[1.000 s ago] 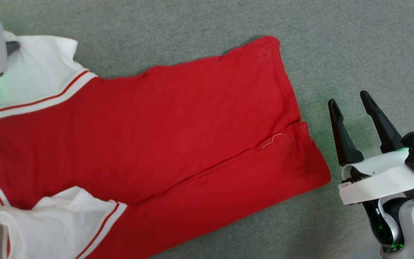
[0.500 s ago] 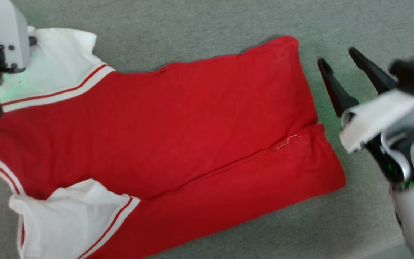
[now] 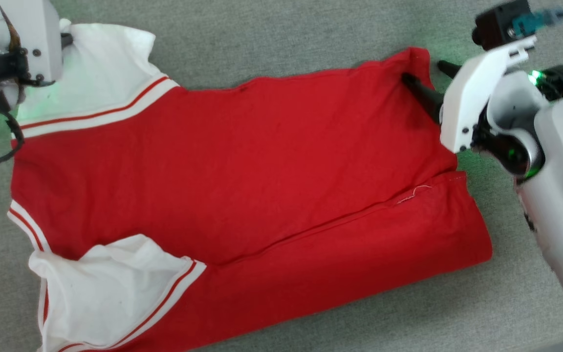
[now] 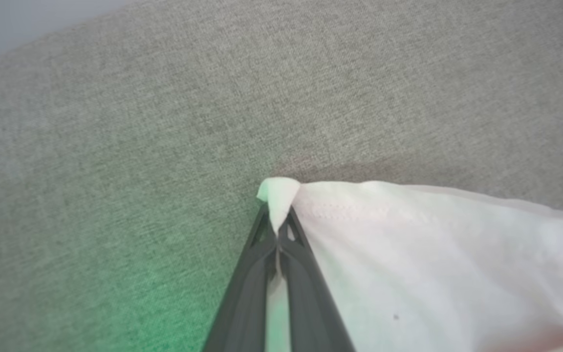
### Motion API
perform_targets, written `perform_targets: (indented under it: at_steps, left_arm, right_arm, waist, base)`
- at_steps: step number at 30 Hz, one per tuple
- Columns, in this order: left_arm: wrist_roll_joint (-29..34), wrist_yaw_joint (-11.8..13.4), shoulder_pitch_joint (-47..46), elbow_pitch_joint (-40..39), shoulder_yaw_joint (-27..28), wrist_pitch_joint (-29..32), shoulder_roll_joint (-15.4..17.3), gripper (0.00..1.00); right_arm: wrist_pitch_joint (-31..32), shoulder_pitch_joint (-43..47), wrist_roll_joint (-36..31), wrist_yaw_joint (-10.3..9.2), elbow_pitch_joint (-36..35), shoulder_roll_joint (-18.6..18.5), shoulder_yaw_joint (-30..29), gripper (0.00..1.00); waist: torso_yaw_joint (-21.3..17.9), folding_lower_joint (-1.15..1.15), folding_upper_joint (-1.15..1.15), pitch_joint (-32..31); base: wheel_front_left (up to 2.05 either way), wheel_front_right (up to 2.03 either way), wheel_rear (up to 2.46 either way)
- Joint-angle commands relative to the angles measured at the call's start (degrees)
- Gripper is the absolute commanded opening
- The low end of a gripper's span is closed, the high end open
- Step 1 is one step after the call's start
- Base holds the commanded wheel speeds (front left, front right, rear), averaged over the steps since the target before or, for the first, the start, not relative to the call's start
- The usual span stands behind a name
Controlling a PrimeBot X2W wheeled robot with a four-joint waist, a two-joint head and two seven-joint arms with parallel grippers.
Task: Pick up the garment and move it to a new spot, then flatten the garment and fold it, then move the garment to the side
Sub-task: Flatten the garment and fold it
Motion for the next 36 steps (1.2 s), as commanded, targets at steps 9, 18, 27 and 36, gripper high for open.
perform_targets:
  at_steps: [9,18,27,36]
  left_arm:
    - [-0.4,-0.8,2.8,2.9,-0.3,-2.5,-1.6,0.0]
    - [-0.3,-3.1,1.2,2.3,0.1,-5.3,-3.2,0.0]
    - [-0.2,-3.8,3.6,-4.2,-0.9,-5.4,-1.4,0.0]
    - [-1.8,6.1,16.5,-28.1,-1.8,-5.7,8.2,0.0]
  right_arm:
    - [7.6,-3.6,6.1,-0.06,9.6,-1.0,5.1,0.0]
    - [1.9,-3.6,9.1,-0.06,7.1,-5.7,7.2,0.0]
    - [-0.9,1.6,12.7,-0.06,-0.7,-13.9,10.4,0.0]
    - [-1.6,15.5,15.9,-0.06,-11.1,-23.2,8.2,0.0]
  waist:
    - [1.8,0.0,0.0,-1.6]
    - [5.8,0.0,0.0,-7.0]
    - [10.1,0.0,0.0,-12.7]
    - [13.6,0.0,0.0,-18.5]
  base:
    - [0.0,0.0,0.0]
    - [0.0,0.0,0.0]
    - [0.0,0.0,0.0]
    - [0.0,0.0,0.0]
